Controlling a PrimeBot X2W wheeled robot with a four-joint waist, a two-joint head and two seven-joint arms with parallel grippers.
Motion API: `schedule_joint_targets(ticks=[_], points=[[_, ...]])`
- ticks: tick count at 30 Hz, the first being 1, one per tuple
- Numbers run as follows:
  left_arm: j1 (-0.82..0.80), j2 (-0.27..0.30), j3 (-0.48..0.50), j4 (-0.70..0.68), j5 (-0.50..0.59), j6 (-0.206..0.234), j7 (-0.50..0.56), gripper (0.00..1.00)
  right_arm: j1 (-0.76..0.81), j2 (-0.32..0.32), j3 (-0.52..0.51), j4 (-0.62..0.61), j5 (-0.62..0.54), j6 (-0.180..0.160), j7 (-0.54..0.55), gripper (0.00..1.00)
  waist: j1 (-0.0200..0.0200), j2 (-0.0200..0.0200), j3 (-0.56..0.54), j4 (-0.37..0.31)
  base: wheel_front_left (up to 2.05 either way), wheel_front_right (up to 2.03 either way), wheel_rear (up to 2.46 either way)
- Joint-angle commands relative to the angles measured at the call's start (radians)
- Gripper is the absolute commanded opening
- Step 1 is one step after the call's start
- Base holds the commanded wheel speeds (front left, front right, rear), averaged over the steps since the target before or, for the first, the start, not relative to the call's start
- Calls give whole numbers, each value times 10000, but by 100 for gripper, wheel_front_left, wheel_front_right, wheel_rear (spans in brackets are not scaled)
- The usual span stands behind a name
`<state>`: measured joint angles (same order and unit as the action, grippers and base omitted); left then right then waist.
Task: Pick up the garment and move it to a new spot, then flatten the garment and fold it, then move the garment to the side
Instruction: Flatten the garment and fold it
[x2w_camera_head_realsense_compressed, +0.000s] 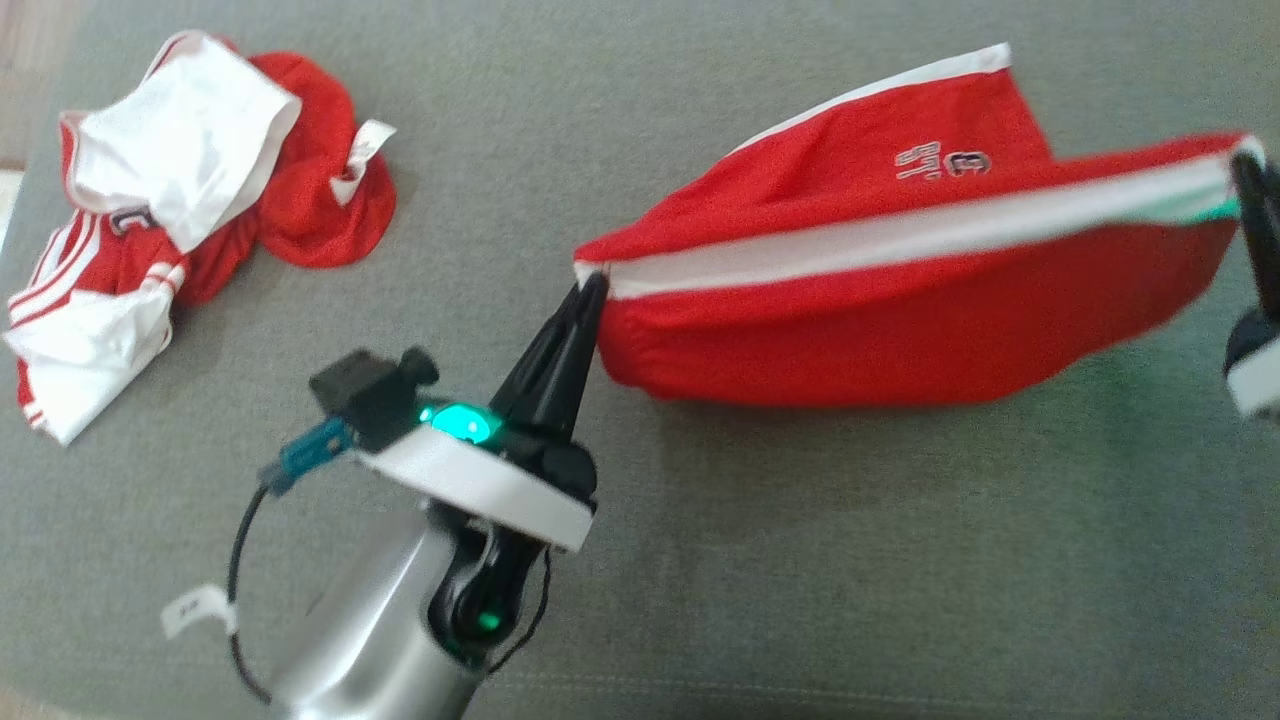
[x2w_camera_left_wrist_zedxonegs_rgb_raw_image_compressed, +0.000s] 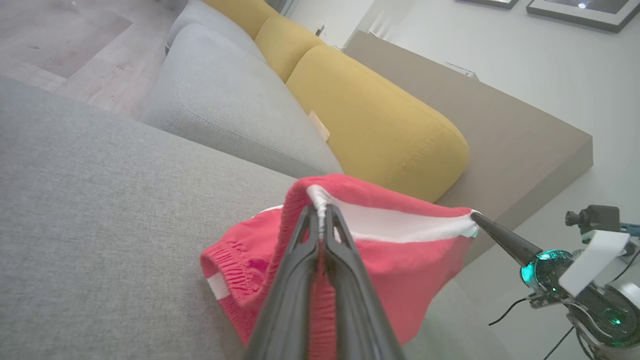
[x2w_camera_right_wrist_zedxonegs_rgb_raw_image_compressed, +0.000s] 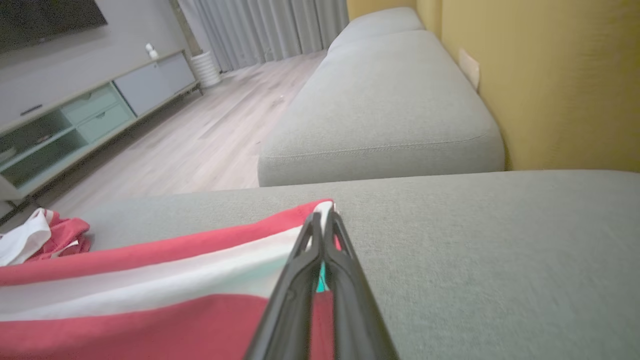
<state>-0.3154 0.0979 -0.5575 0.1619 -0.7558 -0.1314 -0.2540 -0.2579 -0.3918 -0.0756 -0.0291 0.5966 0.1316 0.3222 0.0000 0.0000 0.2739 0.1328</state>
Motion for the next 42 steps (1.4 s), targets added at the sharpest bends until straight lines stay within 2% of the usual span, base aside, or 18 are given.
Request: schedule_joint_targets(ticks=[1,7,14,20,25,29,33,34,35,36,37,39,42], points=[[-563,21,179,-70,-232,8,-78,0,-621,-475,285,-74,-103,-9,203,0,0,0,328,307,0,0,0],[-1508,-98,23,996,-876,8,-78,0,-2130,-1152,988,1145,-95,-9,667,0,0,0,598,563,0,0,0],[-2770,-287,-328,2037,-1562,8,-78,0,-3806,-1727,2094,2822,46,-9,703,0,0,0,1049,777,0,0,0],[-3889,-375,-679,2978,-1928,8,-78,0,-5146,-1782,3139,4152,116,-9,476,0,0,0,1503,756,0,0,0],[-4670,-414,-1017,4330,-2144,8,-78,0,-6060,-1732,4020,5250,19,-9,79,0,0,0,1742,731,0,0,0],[-5154,-443,-1229,5398,-1970,8,-78,0,-6631,-1673,4682,6017,-16,-9,-381,0,0,0,1870,738,0,0,0],[-5347,-465,-1309,5774,-1927,8,-78,0,-6986,-1640,5229,6683,152,-9,-827,0,0,0,1941,762,0,0,0],[-5353,-468,-1323,5783,-1940,8,-78,11,-7045,-1633,5352,6823,225,-9,-923,9,0,0,1945,762,0,0,0],[-5356,-470,-1345,5724,-1950,8,-78,35,-7096,-1622,5468,6950,315,-9,-1012,33,0,0,1942,757,0,0,0],[-5331,-471,-1373,5654,-1994,8,-78,64,-7146,-1603,5545,7050,433,-9,-1168,66,0,0,1927,745,0,0,0],[-5305,-472,-1402,5579,-2039,8,-78,100,-7181,-1576,5591,7156,562,-9,-1359,100,0,0,1898,729,0,0,0],[-5213,-474,-1342,5390,-2047,8,-78,100,-7115,-1456,5809,7184,1213,-9,-1898,100,0,0,1693,675,0,0,0],[-5012,-474,-1138,5158,-1654,8,-78,100,-6862,-1616,6020,7044,1768,-9,-2428,100,0,0,1355,612,0,0,0]])
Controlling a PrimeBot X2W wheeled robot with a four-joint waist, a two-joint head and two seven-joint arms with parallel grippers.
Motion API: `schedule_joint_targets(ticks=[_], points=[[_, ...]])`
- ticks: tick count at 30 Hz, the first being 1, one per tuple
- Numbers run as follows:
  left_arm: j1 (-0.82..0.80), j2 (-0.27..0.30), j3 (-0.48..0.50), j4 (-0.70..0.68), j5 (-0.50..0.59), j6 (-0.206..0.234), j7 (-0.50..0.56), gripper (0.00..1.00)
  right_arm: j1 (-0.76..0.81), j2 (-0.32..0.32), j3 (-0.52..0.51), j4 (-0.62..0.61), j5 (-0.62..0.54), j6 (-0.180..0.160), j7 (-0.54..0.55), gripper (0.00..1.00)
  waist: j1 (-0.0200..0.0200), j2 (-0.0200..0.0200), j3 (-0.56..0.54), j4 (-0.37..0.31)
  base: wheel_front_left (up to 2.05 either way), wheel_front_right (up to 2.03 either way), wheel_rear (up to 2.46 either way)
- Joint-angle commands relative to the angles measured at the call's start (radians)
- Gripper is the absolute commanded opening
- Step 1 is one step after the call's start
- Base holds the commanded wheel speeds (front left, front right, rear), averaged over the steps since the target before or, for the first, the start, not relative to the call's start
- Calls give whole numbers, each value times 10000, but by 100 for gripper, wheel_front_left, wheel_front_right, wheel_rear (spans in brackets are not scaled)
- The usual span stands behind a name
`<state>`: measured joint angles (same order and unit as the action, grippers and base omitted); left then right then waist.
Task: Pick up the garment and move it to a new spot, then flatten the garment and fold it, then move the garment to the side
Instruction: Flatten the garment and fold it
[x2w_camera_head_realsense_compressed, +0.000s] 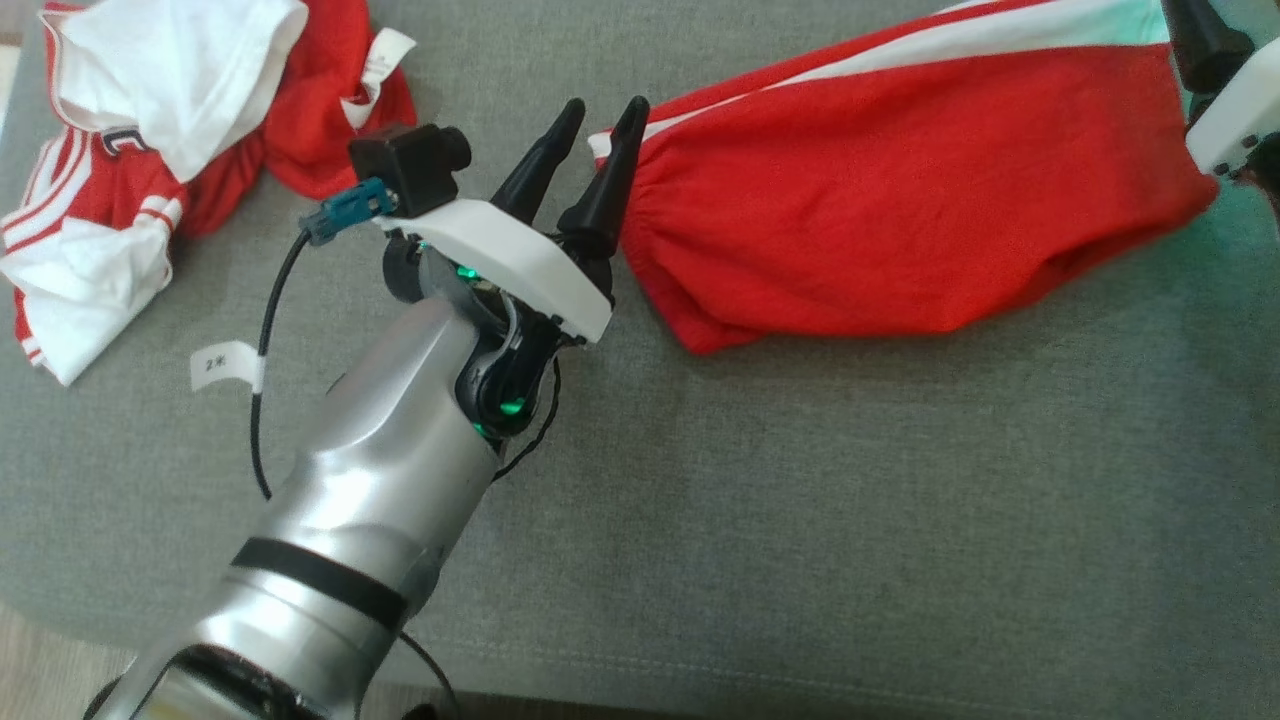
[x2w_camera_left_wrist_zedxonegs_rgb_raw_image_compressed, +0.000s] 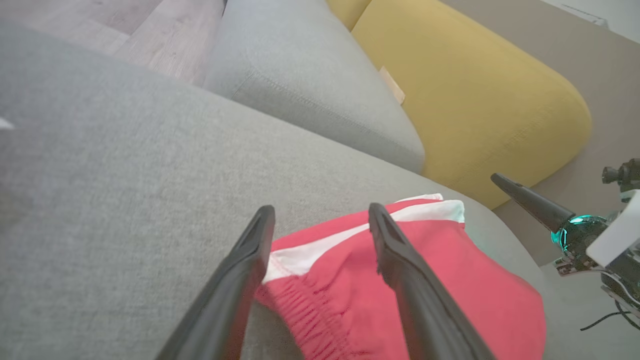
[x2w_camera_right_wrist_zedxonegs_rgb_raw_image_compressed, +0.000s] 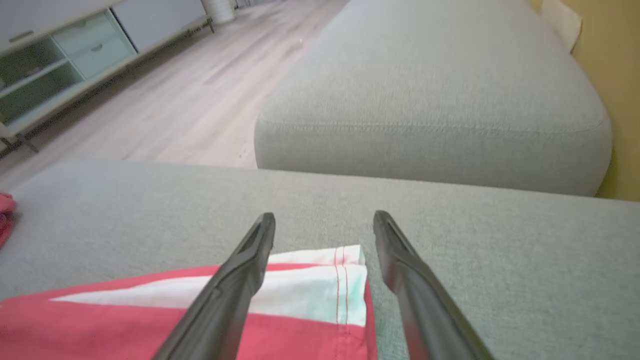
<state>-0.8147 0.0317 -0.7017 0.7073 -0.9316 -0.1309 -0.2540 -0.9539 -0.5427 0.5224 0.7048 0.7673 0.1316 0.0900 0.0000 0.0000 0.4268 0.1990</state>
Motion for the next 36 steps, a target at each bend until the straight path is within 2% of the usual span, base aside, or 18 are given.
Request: schedule_joint_targets(ticks=[1,3,5,6,13,17,21,27,36], points=[[102,187,447,-391,328,2,-78,100,234,-161,99,-363,223,-9,-275,100,0,0,-312,-87,0,0,0],[455,200,853,-621,936,10,-78,100,590,-252,175,-540,571,-9,-644,100,0,0,-621,-175,0,0,0],[961,275,1366,-1044,1770,220,-78,100,1050,-258,196,-734,909,-9,-1036,100,0,0,-970,-307,0,0,0],[961,275,1366,-1044,1770,220,-78,100,1050,-258,196,-734,909,-9,-1036,100,0,0,-970,-307,0,0,0],[3872,432,3122,-3660,4809,1329,-78,100,2879,162,485,-1294,1198,-9,-2099,100,0,0,-2110,-743,0,0,0],[5626,352,3831,-5070,5872,1627,-78,100,3829,447,501,-1391,1284,-9,-2240,100,0,0,-2593,-728,0,0,0],[7004,260,4117,-6214,6689,1837,-78,100,4453,565,211,-1167,1344,-9,-2258,100,0,0,-2851,-421,0,0,0],[8130,195,3902,-7300,7364,2147,-78,100,4190,525,-703,31,1006,-9,-2174,100,0,0,-2722,457,0,0,0],[8282,187,3376,-7998,7487,2669,-78,100,2263,261,-1545,3342,-541,-9,-969,100,0,0,-1986,1710,0,0,0]])
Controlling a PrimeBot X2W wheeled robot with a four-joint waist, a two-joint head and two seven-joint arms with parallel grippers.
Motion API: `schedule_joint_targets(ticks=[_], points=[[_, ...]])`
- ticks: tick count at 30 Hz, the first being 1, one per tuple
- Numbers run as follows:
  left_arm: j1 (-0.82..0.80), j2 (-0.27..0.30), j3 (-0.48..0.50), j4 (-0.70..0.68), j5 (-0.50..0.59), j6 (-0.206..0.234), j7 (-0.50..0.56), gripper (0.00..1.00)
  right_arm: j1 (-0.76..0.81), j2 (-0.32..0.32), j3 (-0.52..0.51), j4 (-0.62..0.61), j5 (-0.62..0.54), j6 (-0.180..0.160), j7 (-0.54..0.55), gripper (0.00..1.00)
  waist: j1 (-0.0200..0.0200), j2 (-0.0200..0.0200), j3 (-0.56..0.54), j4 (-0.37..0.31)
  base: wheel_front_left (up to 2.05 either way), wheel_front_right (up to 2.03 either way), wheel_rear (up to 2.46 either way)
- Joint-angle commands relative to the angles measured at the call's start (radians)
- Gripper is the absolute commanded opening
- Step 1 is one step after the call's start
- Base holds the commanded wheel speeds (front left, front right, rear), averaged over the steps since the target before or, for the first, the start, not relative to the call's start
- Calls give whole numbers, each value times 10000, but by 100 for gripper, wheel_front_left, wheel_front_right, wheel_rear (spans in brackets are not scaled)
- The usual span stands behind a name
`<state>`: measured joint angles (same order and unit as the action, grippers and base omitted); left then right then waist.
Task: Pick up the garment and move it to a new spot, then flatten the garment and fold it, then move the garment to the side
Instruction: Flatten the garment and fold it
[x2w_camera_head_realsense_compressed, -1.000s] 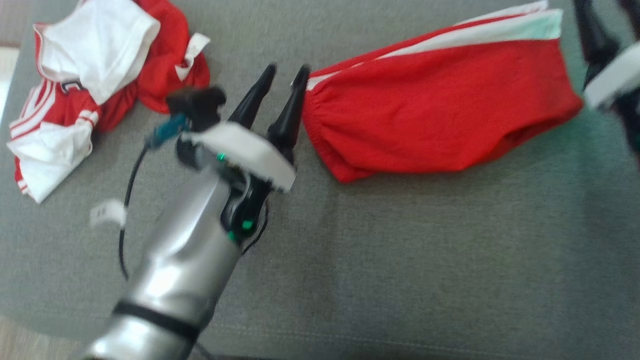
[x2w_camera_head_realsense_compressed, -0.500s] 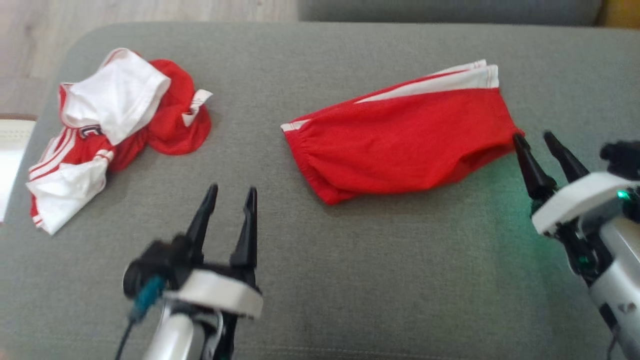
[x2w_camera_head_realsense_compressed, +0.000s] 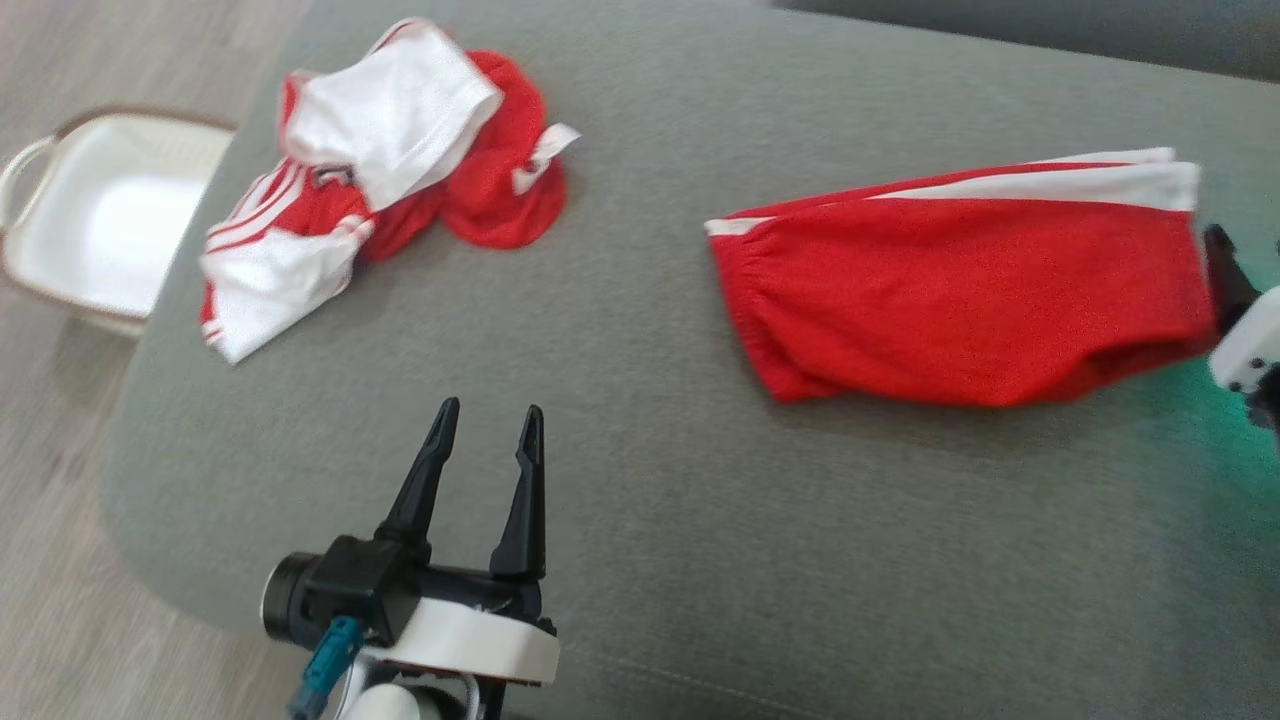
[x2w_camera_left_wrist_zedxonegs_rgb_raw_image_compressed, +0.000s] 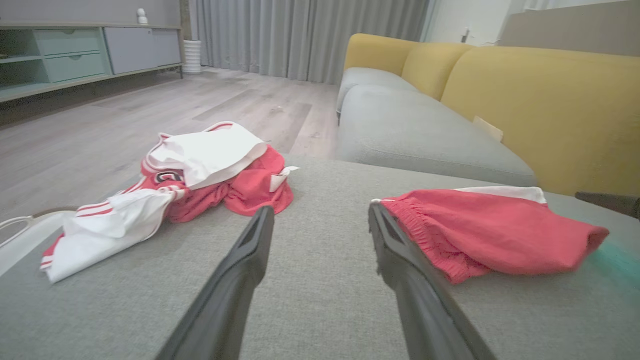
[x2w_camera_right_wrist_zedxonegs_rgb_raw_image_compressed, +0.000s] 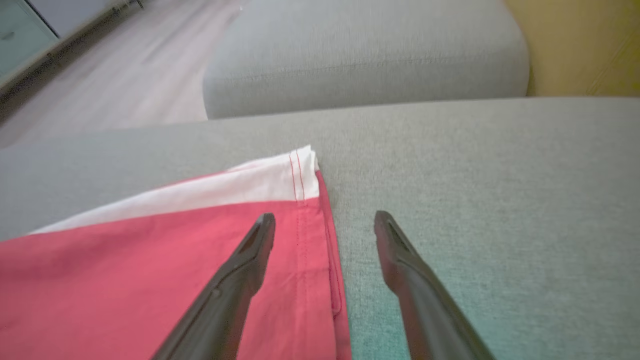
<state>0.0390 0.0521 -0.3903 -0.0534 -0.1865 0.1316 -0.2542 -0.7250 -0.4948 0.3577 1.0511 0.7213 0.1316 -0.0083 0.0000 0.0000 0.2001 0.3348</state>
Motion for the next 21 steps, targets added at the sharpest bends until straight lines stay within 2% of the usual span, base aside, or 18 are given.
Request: schedule_joint_targets(ticks=[1,5,9,10,12,16,21], points=[[-265,-16,248,-416,3,82,-76,100,-180,-233,68,215,-215,-9,142,100,0,0,328,445,0,0,0],[-340,-17,147,-465,-103,171,-76,100,-601,-252,91,1429,-826,-9,468,100,0,0,429,711,0,0,0],[-379,-17,92,-543,-173,283,-76,100,-661,39,76,1951,-982,-9,778,100,0,0,450,713,0,0,0],[-380,-17,95,-556,-183,312,-76,100,-653,109,96,1987,-1005,-9,810,95,0,0,453,667,0,0,0],[-399,-17,91,-559,-175,308,-76,100,-631,235,141,2028,-1042,-9,816,1,0,0,456,560,0,0,0],[-455,-17,106,-539,-154,281,-76,100,-599,360,205,1979,-995,-9,844,0,0,0,455,350,0,0,0],[-572,-18,217,-496,-52,204,-76,100,-803,185,146,2006,-1073,-9,323,0,0,0,412,-176,0,0,0]])
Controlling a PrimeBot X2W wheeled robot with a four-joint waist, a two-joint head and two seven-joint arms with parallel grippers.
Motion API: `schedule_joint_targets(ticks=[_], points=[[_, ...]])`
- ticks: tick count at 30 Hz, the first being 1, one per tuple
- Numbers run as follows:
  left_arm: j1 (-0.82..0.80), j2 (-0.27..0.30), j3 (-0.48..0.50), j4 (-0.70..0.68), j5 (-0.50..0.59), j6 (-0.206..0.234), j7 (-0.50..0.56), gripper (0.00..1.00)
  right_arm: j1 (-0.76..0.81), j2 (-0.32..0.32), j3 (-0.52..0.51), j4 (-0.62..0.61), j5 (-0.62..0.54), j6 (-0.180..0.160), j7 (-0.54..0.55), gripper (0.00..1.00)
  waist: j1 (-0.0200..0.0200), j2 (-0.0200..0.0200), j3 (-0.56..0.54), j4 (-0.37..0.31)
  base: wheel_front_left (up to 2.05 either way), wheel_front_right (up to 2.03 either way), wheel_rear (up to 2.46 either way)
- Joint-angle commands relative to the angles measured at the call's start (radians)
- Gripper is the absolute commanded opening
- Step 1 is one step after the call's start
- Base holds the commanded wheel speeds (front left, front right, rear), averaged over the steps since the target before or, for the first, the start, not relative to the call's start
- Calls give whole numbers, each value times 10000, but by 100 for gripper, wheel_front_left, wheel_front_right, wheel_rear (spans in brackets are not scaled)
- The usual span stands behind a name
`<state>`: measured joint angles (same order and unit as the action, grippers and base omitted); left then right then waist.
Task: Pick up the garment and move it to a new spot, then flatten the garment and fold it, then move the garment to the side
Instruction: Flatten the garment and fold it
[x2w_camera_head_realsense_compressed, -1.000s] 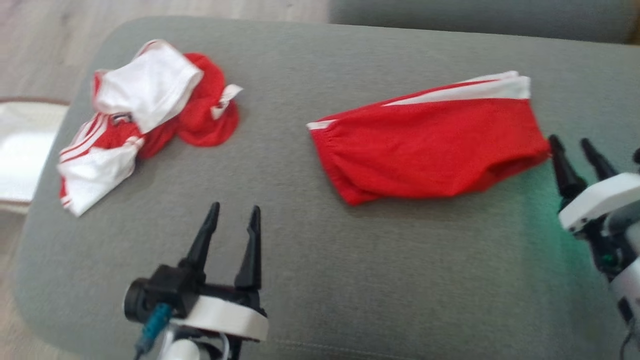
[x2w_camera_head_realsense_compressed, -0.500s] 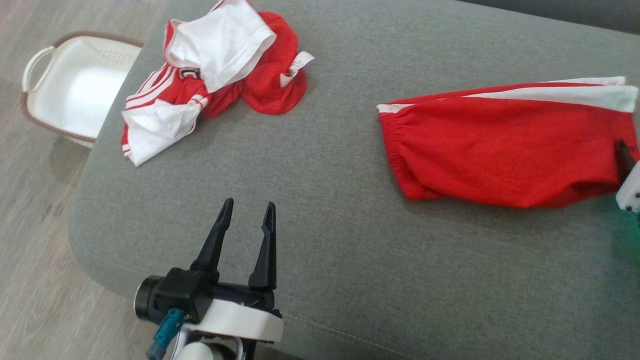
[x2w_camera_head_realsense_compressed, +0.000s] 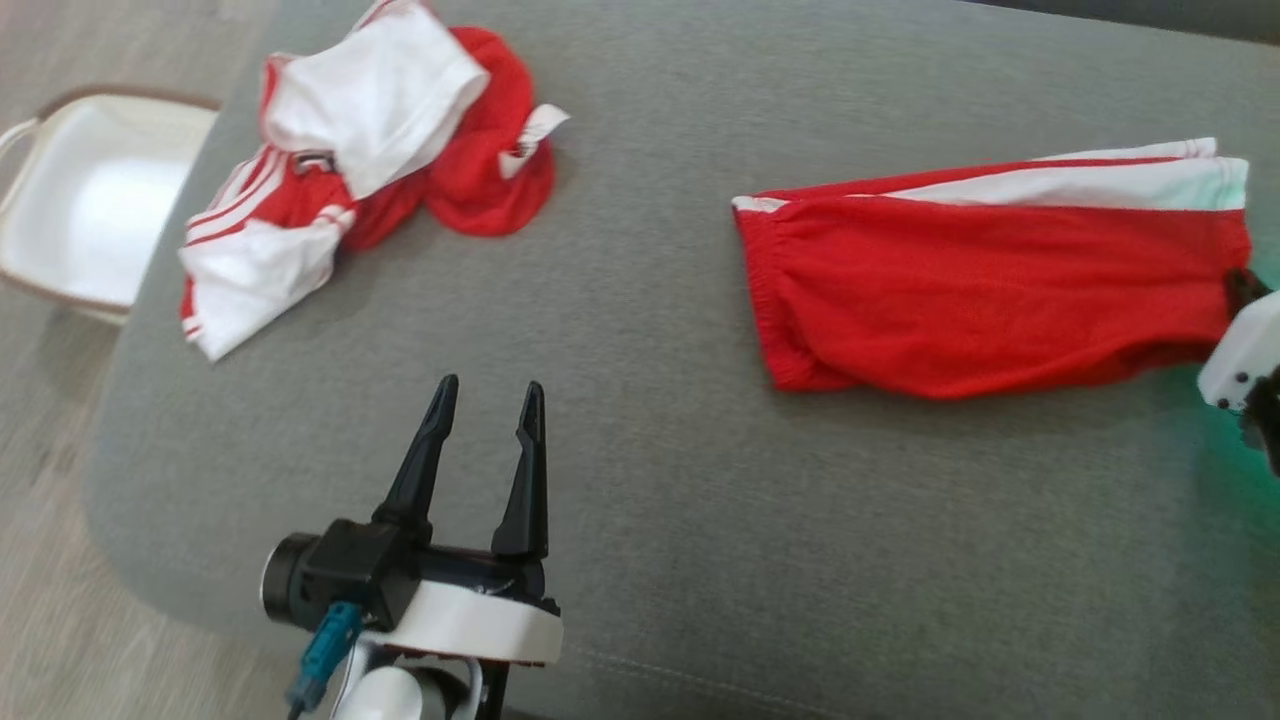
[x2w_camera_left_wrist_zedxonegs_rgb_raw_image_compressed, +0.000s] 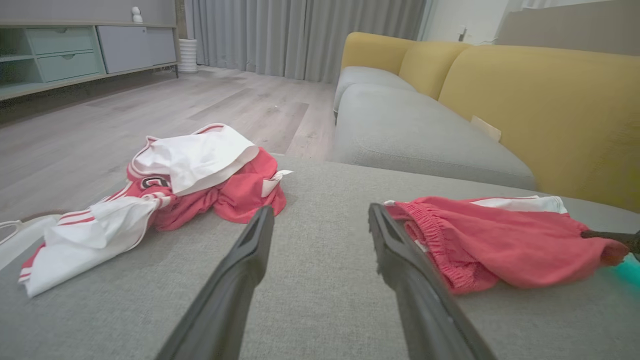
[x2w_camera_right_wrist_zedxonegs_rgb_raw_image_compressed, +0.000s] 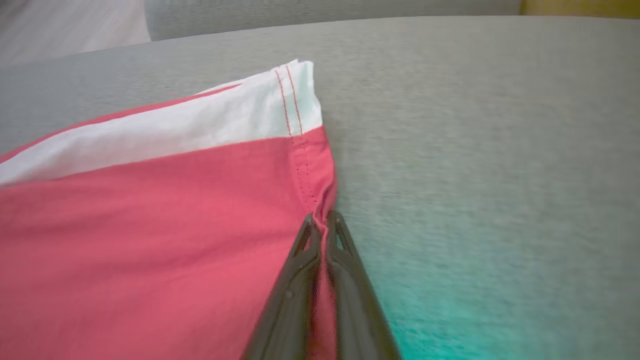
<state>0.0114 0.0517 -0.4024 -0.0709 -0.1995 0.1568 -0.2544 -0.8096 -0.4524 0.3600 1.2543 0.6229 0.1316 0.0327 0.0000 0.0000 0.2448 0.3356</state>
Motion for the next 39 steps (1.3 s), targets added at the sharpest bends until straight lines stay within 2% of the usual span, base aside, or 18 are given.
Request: schedule_joint_targets(ticks=[1,9,13,16,20,29,33,39], points=[[-302,-14,353,-307,105,-65,-74,100,3,-272,85,7,-109,-9,-193,0,0,0,-66,-315,0,0,0],[-462,-14,354,-306,81,-91,-74,100,-396,-777,52,229,-697,-9,-598,0,0,0,-212,-1609,0,0,0],[-587,-14,284,-306,56,-113,-74,100,-798,-1236,188,277,-1274,-9,-737,0,0,0,-121,-2064,0,0,0],[-667,-14,234,-236,31,-130,-74,100,-1128,-1168,162,293,-1519,-9,-859,0,0,0,-91,-2231,0,0,0],[-740,-14,165,-165,20,-101,-74,100,-1501,-748,354,185,-2007,-9,-1213,0,0,0,-131,-2316,0,0,0],[-592,-14,123,67,-37,-142,-74,100,-1609,672,931,-647,-2973,-9,-1666,0,0,0,-682,-2114,0,0,0],[-437,-14,36,120,-122,-156,-74,100,-1102,1574,1506,-1651,-3130,-9,-1234,0,0,0,-963,-1839,0,0,0],[-339,-14,-6,119,-160,-132,-74,100,-268,1947,2140,-3011,-2999,-9,-359,0,0,0,-1102,-1478,0,0,0]])
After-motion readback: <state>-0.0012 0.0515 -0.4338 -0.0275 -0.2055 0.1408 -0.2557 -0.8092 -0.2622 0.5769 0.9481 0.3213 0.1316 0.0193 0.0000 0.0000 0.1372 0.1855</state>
